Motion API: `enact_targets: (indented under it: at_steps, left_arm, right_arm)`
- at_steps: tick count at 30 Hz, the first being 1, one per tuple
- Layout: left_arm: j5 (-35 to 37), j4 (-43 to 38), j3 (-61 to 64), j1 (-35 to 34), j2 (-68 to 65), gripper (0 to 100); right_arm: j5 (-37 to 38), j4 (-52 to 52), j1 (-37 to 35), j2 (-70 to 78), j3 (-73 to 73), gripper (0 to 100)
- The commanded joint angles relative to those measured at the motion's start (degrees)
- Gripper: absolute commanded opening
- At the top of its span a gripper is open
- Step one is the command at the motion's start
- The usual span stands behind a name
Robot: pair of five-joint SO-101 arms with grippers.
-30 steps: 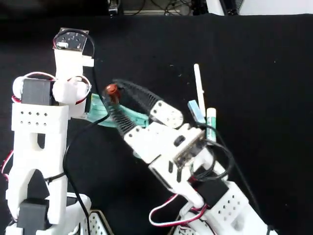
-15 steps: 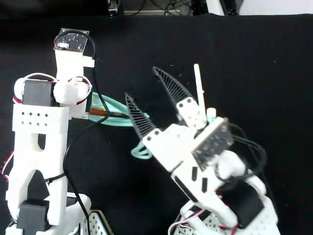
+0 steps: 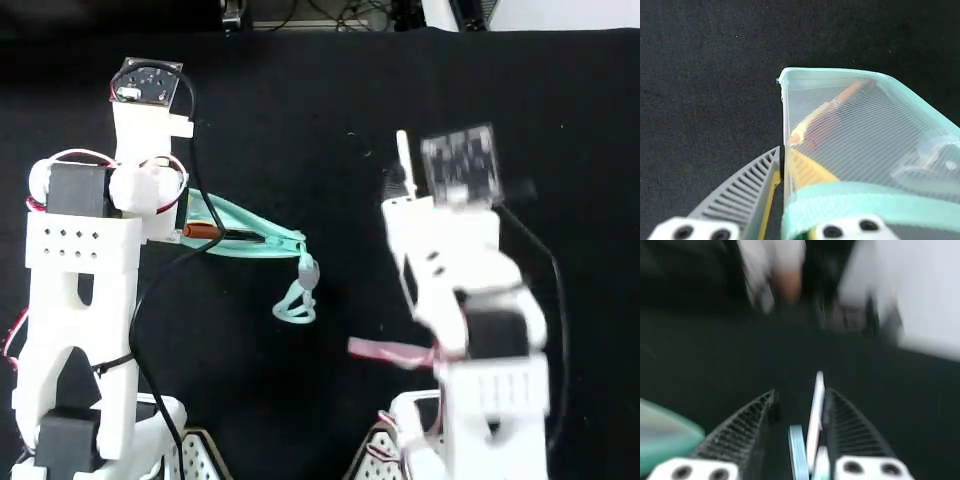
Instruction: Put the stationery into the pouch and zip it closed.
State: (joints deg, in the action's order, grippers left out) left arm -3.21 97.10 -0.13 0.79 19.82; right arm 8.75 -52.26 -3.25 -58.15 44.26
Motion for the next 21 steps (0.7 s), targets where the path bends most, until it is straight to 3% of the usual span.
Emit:
enact_targets:
  at_steps: [1, 5, 12, 21]
  left_arm:
    - [0.1, -0.9, 0.2, 0.8, -0.3, 3]
    - [0.0, -0.9, 0.4, 0.7, -0.3, 3]
    - [0.0, -0.7, 0.4, 0.7, -0.3, 3]
    - [0.0, -0.5, 0.4, 0.6, -0.1, 3]
  right_arm:
    - [1.5, 2.5, 2.5, 12.4, 0.4, 10.6]
    - [6.3, 2.8, 1.8, 29.8, -5.9, 10.7]
    - [9.8, -8.8, 1.8, 58.6, -29.6, 15.8]
    - [15.2, -14.4, 3.1, 81.5, -50.2, 11.3]
